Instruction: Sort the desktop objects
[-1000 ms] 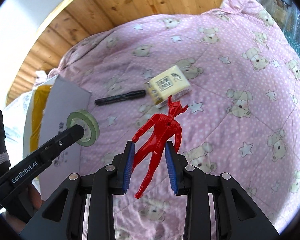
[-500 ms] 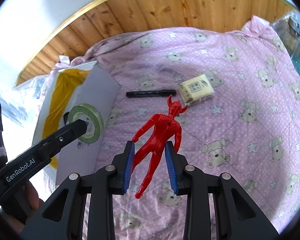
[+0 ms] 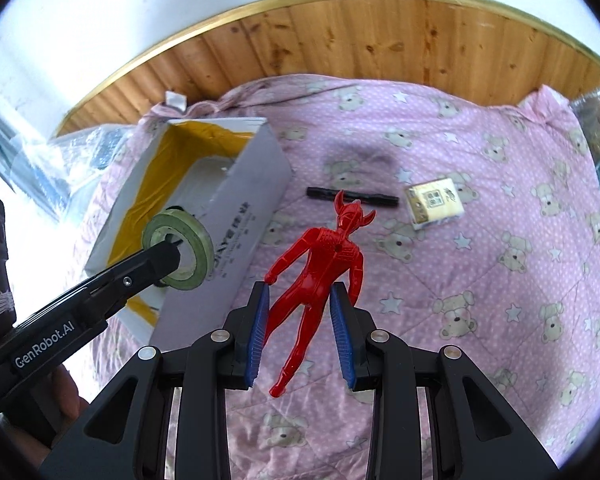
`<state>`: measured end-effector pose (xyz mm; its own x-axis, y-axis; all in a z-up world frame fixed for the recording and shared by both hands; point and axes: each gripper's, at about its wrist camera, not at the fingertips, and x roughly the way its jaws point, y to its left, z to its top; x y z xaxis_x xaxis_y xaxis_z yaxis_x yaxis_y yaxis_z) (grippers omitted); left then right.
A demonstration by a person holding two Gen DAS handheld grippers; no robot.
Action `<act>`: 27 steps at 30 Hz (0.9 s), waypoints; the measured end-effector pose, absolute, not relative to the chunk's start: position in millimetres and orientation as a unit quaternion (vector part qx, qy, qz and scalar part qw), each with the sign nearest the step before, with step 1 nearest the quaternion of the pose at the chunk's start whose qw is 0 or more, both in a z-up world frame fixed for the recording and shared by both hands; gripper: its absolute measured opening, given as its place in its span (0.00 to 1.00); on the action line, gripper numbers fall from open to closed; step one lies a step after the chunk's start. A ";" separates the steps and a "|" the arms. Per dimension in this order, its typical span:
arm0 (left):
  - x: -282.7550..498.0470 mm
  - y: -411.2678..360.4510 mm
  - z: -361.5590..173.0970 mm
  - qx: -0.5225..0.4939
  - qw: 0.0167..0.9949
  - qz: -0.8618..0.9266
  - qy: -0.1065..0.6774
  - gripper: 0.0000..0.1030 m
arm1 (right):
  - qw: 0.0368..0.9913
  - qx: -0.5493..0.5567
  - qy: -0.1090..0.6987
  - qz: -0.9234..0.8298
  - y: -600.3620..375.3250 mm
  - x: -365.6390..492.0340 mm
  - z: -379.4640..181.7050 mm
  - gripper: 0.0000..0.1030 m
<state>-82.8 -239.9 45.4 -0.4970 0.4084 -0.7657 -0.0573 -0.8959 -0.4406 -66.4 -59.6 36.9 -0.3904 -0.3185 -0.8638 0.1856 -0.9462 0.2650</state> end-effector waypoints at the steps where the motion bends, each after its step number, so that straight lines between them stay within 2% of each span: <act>1: -81.2 -243.3 46.8 -0.480 0.136 0.847 -0.184 0.16 | 0.155 0.529 -0.059 -0.832 -63.8 -65.2 38.6 0.32; 27: -49.8 -336.5 65.1 -0.438 0.063 0.859 -0.258 0.16 | 0.238 0.507 0.010 -0.829 -163.9 -60.7 71.0 0.32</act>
